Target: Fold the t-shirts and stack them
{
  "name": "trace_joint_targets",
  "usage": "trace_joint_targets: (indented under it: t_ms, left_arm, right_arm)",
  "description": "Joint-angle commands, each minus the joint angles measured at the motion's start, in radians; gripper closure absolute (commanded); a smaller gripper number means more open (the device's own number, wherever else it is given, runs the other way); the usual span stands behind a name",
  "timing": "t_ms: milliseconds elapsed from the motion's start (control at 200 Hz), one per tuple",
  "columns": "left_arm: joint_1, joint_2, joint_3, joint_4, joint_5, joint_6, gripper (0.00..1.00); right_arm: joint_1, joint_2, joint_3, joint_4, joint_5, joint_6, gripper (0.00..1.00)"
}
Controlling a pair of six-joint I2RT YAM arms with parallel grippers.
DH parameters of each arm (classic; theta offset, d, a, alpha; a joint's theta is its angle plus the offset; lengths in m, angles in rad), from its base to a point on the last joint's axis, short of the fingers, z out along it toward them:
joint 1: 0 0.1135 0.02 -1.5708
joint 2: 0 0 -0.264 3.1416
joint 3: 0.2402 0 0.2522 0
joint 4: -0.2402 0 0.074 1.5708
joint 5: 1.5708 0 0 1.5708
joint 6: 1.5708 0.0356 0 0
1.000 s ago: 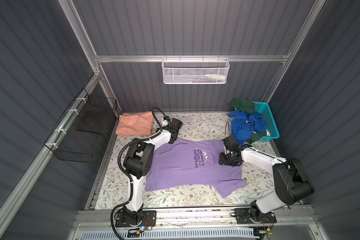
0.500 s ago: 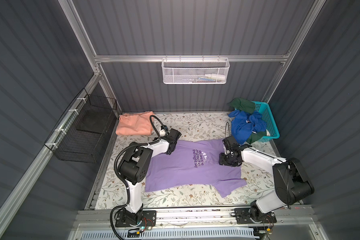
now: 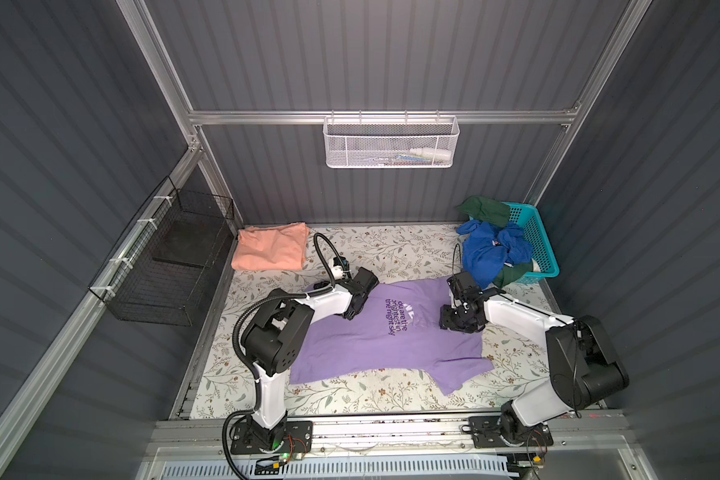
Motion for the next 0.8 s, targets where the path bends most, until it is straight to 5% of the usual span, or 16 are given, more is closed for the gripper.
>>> trace_joint_targets:
  t_ms: [0, 185, 265, 470, 650, 795]
  left_arm:
    - [-0.023, -0.034, -0.011, -0.148, -0.050, -0.134, 1.00]
    - [-0.047, -0.009, 0.022, -0.347, 0.028, -0.307, 1.00]
    - [-0.048, -0.017, 0.021, -0.422, 0.103, -0.418, 0.74]
    - [-0.050, -0.214, -0.159, -0.296, 0.343, -0.537, 0.49]
    - [-0.035, -0.394, -0.290, -0.208, 0.439, -0.615, 0.45]
    - [0.080, -0.532, -0.413, -0.060, 0.609, -0.645, 0.52]
  right_arm:
    - [-0.009, 0.007, 0.010, -0.020, -0.001, -0.009, 0.44]
    - [-0.014, 0.016, 0.020, -0.019, -0.005, -0.020, 0.44]
    - [-0.018, 0.016, 0.022, -0.020, -0.004, -0.022, 0.44]
    - [-0.021, 0.020, 0.030, -0.025, -0.013, -0.022, 0.44]
    - [-0.021, 0.021, 0.042, -0.034, -0.015, -0.023, 0.44]
    - [-0.022, 0.033, 0.057, -0.039, -0.022, -0.021, 0.44]
